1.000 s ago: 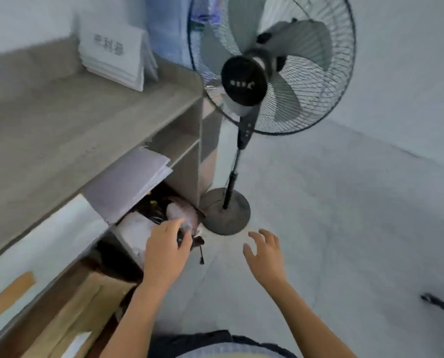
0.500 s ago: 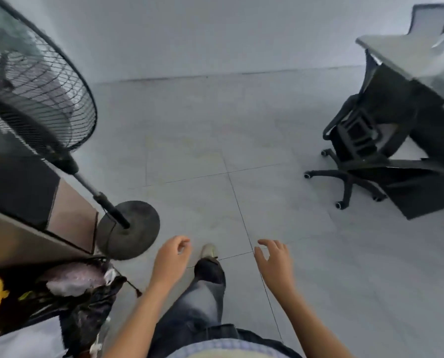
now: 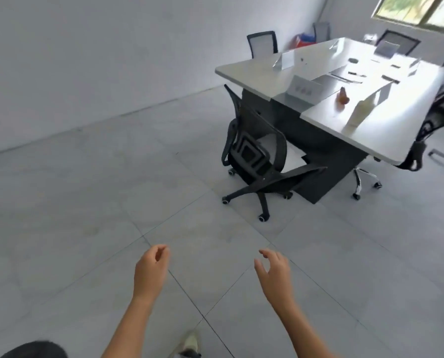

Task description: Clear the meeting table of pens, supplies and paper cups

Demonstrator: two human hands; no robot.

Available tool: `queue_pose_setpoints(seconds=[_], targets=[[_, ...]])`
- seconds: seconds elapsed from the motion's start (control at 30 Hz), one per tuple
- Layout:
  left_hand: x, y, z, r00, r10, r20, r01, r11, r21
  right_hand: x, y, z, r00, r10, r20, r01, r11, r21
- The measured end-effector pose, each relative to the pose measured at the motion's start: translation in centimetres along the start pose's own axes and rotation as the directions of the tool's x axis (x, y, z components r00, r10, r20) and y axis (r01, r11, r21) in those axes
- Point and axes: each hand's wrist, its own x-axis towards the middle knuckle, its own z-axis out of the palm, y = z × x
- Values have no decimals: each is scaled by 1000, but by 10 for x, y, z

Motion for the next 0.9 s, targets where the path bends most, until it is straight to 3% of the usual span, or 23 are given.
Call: queue_pose_setpoints(seconds=[0.23,0.37,0.63,0.9], targets=[[37,73,114,944,117,308,-148,986,81,39,67,-50,937,305,-170,-280,947,156],[43,107,175,916,166,365,-211,974,87,73,104,-77,934,327,-146,-304,939,157],[49,148,249,922,159,354,-203,975,92,159,142,-124,962,248,-110,-235,964,122],[103,120,218,995,-27,94,18,995,97,220,111,-82,987,105,119,-111,993,49]])
